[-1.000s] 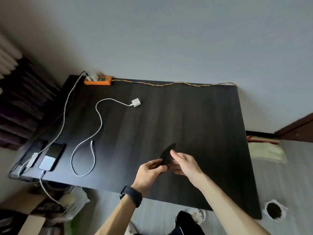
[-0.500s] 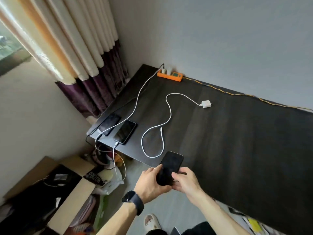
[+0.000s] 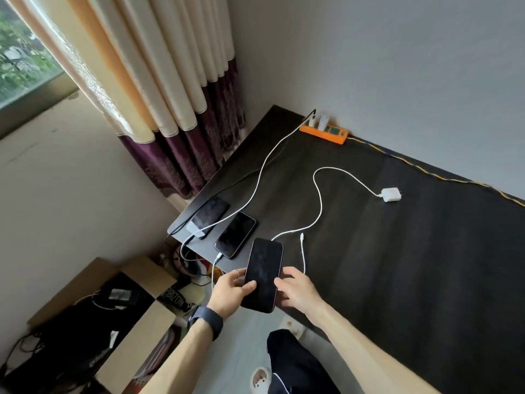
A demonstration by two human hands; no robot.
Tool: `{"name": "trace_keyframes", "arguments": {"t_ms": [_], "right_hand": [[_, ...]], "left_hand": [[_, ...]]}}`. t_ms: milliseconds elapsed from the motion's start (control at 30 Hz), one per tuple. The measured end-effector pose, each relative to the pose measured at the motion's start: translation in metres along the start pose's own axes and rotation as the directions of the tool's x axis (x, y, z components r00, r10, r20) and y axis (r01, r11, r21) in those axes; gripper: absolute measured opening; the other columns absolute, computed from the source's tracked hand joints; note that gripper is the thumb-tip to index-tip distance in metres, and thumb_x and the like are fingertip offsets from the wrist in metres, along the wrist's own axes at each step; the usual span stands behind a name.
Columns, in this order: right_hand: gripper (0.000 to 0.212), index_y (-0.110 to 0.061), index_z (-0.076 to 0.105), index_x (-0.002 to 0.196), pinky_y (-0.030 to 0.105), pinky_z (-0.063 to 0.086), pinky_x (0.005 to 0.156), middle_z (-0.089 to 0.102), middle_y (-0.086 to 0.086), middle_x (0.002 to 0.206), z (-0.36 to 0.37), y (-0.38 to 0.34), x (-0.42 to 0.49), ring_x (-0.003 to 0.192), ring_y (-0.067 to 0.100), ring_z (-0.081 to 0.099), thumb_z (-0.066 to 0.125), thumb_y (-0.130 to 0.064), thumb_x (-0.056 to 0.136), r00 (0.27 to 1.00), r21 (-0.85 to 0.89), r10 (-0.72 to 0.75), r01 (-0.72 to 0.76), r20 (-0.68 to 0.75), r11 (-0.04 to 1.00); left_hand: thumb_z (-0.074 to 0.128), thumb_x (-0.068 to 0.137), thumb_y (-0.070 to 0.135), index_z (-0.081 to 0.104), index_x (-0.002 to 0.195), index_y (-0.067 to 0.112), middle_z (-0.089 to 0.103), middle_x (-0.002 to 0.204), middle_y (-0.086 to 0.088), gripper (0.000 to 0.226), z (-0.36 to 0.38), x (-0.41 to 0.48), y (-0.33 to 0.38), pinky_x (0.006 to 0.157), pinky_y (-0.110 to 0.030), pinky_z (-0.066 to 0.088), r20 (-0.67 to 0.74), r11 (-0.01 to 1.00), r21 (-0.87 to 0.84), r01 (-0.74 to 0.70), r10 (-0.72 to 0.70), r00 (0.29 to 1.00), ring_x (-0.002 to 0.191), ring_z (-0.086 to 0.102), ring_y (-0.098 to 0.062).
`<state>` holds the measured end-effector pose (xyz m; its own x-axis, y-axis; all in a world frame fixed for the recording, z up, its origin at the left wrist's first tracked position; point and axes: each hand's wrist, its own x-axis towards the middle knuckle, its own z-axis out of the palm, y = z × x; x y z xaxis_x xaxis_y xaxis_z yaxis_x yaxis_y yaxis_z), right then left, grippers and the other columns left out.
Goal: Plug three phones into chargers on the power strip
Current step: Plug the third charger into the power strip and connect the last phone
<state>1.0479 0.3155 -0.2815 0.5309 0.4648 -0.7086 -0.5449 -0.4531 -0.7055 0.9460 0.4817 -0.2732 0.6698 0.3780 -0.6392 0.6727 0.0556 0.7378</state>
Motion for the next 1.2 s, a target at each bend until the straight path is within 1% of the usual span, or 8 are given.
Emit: {"name": "trace_keyframes", "arguments": {"t_ms": [133,267,400,533,667,767,967,1200], "right_hand": [[0.046,-0.032,0.046,0.144,0.034,0.047,0.100,0.035,-0.002,0.155,-0.007,-0.019,0.046,0.117,0.020,0.061,0.050,-0.031,0.098,0.978,-0.676,-0.206,0.139,-0.019,0.723],[0.059,-0.042,0.013,0.156,0.045,0.046,0.096,-0.015,-0.007,0.167,-0.001,-0.032,0.091,0.128,0.033,0.049,0.038,-0.037,0.102,0.957,-0.899,-0.228,0.254,0.180,0.357],[0.051,-0.038,0.029,0.151,0.050,0.042,0.102,0.006,0.000,0.165,-0.010,-0.033,0.112,0.134,0.037,0.039,0.030,-0.051,0.102,0.982,-0.962,-0.100,0.180,0.163,0.205],[0.041,-0.025,0.051,0.120,0.044,0.050,0.091,0.034,0.001,0.136,-0.042,-0.006,0.102,0.122,0.029,0.044,0.043,-0.057,0.095,0.976,-0.973,-0.218,0.074,0.025,0.220],[0.031,-0.026,0.054,0.111,0.037,0.052,0.088,0.036,0.000,0.141,-0.085,0.030,0.074,0.117,0.025,0.045,0.053,-0.051,0.093,0.942,-0.957,-0.277,-0.117,-0.192,0.265],[0.034,-0.025,0.053,0.120,0.035,0.049,0.097,0.030,0.005,0.154,-0.096,0.048,0.051,0.125,0.026,0.042,0.053,-0.047,0.094,0.928,-0.926,-0.231,-0.215,-0.292,0.309],[0.050,-0.019,0.043,0.137,0.036,0.036,0.114,0.010,0.003,0.168,-0.072,0.047,0.034,0.149,0.024,0.025,0.050,-0.046,0.095,0.916,-0.839,-0.124,-0.286,-0.381,0.464],[0.084,-0.013,0.008,0.160,0.039,0.016,0.124,-0.011,0.006,0.169,-0.037,0.049,0.032,0.156,0.025,-0.002,0.049,-0.046,0.095,0.927,-0.779,-0.005,-0.313,-0.376,0.544]], "left_hand": [[0.071,0.088,0.004,0.060,0.127,0.006,0.076,0.098,-0.013,0.041,-0.021,0.029,0.014,0.085,-0.042,0.060,-0.106,0.985,-0.085,0.148,-0.157,0.982,0.088,0.074,-0.029],[0.075,0.086,0.019,0.059,0.131,0.018,0.075,0.103,-0.005,0.047,-0.037,0.051,0.024,0.093,-0.037,0.056,-0.185,0.966,0.133,0.222,-0.196,0.963,0.093,0.073,-0.020],[0.072,0.087,0.029,0.060,0.131,0.027,0.073,0.109,0.001,0.046,-0.036,0.068,0.029,0.095,-0.031,0.052,-0.183,0.909,0.345,0.233,-0.178,0.967,0.102,0.068,-0.019],[0.072,0.086,0.031,0.058,0.132,0.030,0.068,0.117,-0.001,0.048,-0.017,0.085,0.028,0.097,-0.029,0.047,-0.125,0.889,0.414,0.194,-0.155,0.980,0.110,0.062,-0.021],[0.070,0.088,0.023,0.057,0.131,0.027,0.070,0.118,-0.003,0.045,0.003,0.105,0.024,0.090,-0.023,0.046,-0.054,0.892,0.438,0.114,-0.100,0.993,0.108,0.064,-0.023],[0.065,0.088,0.016,0.047,0.142,0.021,0.061,0.130,-0.009,0.057,0.015,0.111,0.020,0.096,-0.026,0.045,-0.028,0.841,0.538,0.053,-0.045,0.999,0.122,0.058,-0.028],[0.075,0.080,0.048,0.003,0.157,0.021,0.030,0.137,-0.010,0.109,0.033,0.104,0.016,0.103,-0.043,0.042,0.019,0.683,0.730,-0.014,0.000,1.000,0.128,0.036,-0.032],[0.070,0.085,0.046,-0.001,0.156,0.011,0.026,0.143,-0.015,0.107,0.041,0.102,0.015,0.101,-0.042,0.045,0.044,0.538,0.842,-0.042,0.009,0.999,0.131,0.030,-0.035]]}}
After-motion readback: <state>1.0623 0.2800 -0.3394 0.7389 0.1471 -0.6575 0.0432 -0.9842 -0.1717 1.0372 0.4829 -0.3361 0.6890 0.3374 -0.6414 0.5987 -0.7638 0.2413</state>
